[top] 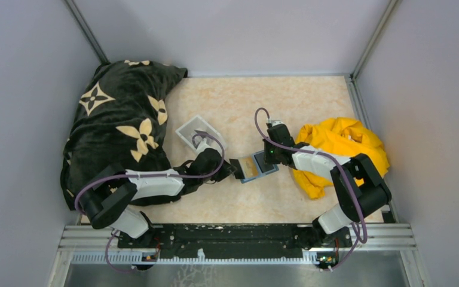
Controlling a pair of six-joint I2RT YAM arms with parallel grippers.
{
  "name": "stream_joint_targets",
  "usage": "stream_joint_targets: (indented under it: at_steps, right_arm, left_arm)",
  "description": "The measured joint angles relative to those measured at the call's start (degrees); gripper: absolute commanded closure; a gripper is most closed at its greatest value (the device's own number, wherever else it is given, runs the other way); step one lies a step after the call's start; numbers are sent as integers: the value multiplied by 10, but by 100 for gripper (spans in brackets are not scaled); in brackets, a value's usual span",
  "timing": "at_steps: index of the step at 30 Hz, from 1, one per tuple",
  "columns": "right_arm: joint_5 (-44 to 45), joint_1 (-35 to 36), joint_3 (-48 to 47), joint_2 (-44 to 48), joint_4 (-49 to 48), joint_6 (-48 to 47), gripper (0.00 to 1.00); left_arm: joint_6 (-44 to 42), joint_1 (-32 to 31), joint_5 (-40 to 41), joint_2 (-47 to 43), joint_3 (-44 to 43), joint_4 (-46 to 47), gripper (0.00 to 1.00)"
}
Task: Put the credit cards into the card holder
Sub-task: Insert the credit card into the card holder.
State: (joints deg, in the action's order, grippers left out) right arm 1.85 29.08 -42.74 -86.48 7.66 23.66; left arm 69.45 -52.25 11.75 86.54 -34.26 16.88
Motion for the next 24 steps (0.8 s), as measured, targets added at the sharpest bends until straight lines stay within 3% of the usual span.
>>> stream_joint_targets:
  at_steps: [24]
  right_arm:
    - [0,0,0,-2,-4,0,89]
  left_arm:
    - [-3,-2,-7,11,-31,22,100]
